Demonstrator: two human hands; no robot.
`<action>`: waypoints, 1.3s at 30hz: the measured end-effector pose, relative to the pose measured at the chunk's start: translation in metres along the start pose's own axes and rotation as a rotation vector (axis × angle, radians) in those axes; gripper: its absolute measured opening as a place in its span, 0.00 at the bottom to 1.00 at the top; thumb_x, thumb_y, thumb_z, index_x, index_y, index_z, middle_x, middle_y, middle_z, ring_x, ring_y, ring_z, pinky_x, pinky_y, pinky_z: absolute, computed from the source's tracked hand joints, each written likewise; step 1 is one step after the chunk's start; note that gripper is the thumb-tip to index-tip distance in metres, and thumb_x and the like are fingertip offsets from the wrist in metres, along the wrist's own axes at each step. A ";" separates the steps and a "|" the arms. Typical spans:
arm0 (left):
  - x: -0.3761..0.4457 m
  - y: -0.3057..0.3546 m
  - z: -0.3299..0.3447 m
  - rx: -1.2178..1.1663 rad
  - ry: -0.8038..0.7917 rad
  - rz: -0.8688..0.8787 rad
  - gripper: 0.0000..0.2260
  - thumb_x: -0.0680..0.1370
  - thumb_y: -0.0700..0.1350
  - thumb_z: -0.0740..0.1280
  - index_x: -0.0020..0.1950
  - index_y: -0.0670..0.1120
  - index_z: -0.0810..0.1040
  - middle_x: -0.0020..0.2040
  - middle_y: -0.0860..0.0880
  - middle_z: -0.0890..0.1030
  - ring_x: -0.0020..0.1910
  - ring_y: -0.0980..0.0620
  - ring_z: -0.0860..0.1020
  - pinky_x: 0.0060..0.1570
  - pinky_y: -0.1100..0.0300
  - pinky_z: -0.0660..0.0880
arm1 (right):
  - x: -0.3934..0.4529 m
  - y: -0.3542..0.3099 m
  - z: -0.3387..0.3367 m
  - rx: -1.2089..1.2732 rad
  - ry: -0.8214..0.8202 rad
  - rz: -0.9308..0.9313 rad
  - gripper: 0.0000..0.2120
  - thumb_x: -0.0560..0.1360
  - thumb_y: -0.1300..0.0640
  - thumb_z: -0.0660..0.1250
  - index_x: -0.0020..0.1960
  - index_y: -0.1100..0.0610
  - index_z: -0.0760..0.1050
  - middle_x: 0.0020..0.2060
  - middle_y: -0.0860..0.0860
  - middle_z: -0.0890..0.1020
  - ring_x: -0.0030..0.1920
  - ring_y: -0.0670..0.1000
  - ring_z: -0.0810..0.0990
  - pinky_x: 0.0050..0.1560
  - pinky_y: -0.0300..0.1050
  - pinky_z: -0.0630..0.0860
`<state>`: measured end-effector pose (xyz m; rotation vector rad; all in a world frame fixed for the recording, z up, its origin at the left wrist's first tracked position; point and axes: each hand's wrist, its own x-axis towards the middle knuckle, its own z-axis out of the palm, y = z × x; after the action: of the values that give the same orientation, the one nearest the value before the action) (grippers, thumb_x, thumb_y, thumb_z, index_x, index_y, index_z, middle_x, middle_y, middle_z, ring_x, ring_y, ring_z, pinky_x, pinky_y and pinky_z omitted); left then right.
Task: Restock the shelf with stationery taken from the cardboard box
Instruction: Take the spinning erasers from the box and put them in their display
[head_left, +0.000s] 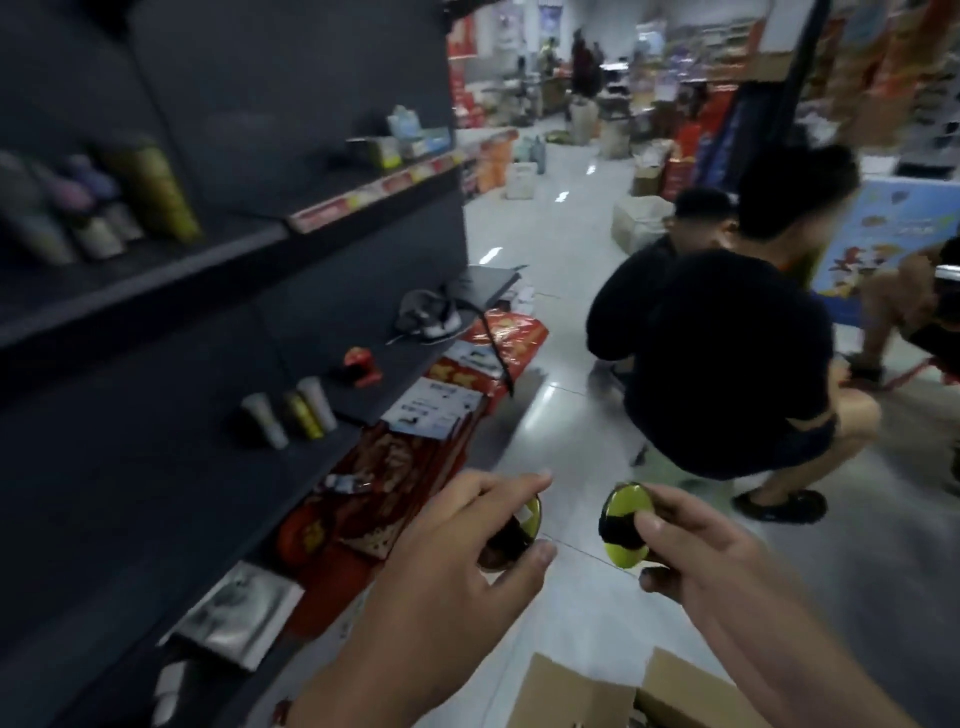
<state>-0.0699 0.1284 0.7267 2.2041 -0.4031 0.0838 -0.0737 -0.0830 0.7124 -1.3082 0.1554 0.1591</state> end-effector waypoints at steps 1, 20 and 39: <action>-0.005 -0.010 -0.014 -0.023 0.019 -0.048 0.18 0.78 0.53 0.68 0.65 0.69 0.71 0.54 0.64 0.73 0.54 0.62 0.75 0.47 0.70 0.71 | 0.005 0.001 0.016 -0.014 -0.035 -0.007 0.17 0.59 0.53 0.81 0.47 0.46 0.85 0.46 0.54 0.86 0.42 0.48 0.82 0.44 0.47 0.74; -0.105 -0.234 -0.348 -0.179 0.607 -0.514 0.05 0.79 0.52 0.66 0.43 0.57 0.78 0.39 0.46 0.79 0.29 0.57 0.71 0.29 0.64 0.69 | 0.135 0.091 0.418 0.007 -0.331 0.163 0.19 0.63 0.61 0.72 0.54 0.60 0.79 0.48 0.59 0.86 0.44 0.54 0.83 0.38 0.45 0.77; 0.004 -0.384 -0.579 0.150 0.769 -0.562 0.04 0.78 0.51 0.68 0.51 0.60 0.76 0.45 0.57 0.78 0.39 0.58 0.78 0.35 0.67 0.72 | 0.344 0.038 0.721 0.004 -0.637 -0.128 0.10 0.74 0.62 0.71 0.55 0.56 0.79 0.46 0.51 0.85 0.44 0.46 0.81 0.42 0.40 0.76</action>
<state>0.1027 0.7980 0.7950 2.1524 0.6582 0.6386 0.2723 0.6338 0.7880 -1.2021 -0.4677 0.4555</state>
